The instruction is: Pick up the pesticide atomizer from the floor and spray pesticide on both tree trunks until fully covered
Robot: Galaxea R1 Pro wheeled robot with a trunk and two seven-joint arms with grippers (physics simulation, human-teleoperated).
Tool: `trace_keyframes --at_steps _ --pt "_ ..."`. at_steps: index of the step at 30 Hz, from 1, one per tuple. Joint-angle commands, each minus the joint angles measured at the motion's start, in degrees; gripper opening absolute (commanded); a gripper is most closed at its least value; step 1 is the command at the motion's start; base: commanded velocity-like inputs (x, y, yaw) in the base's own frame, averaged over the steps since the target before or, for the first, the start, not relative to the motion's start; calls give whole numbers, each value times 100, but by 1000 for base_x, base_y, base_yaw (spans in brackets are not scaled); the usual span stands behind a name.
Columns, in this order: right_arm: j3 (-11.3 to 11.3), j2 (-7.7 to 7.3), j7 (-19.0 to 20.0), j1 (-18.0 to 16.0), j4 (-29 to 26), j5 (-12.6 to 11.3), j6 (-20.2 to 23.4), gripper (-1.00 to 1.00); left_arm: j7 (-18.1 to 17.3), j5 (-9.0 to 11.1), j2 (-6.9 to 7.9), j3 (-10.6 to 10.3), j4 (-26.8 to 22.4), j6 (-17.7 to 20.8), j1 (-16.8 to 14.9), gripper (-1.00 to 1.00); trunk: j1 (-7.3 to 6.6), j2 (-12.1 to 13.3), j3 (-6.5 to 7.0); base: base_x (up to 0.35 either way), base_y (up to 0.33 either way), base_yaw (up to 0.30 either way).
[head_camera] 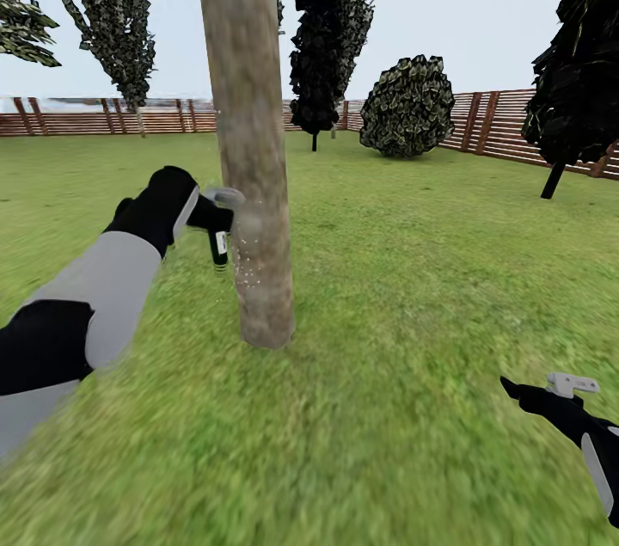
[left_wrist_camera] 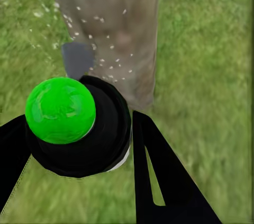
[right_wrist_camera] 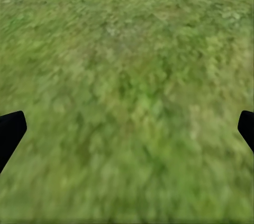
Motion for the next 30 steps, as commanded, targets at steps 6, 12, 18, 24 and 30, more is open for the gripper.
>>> trace_keyframes --at_steps 6,12,18,24,30 --pt "0 1 0 -1 0 0 -1 100 -8 4 0 -1 264 1 -507 -100 1 1 -1 0 0 0" --pt "0 0 0 -1 0 0 0 100 -9 4 -9 -1 792 1 -1088 -100 1 1 -1 0 0 0" --pt "0 -1 0 0 0 0 -1 100 -9 5 -228 -1 1191 1 -1577 -100 1 1 -1 0 0 0" --pt "0 0 12 1 0 0 -2 100 -9 5 -288 -1 1326 1 -1802 -100 1 1 -1 0 0 -5" --pt "0 -1 26 -1 0 0 -2 100 -9 2 -283 -1 1831 1 -2265 -100 1 1 5 0 0 -175"
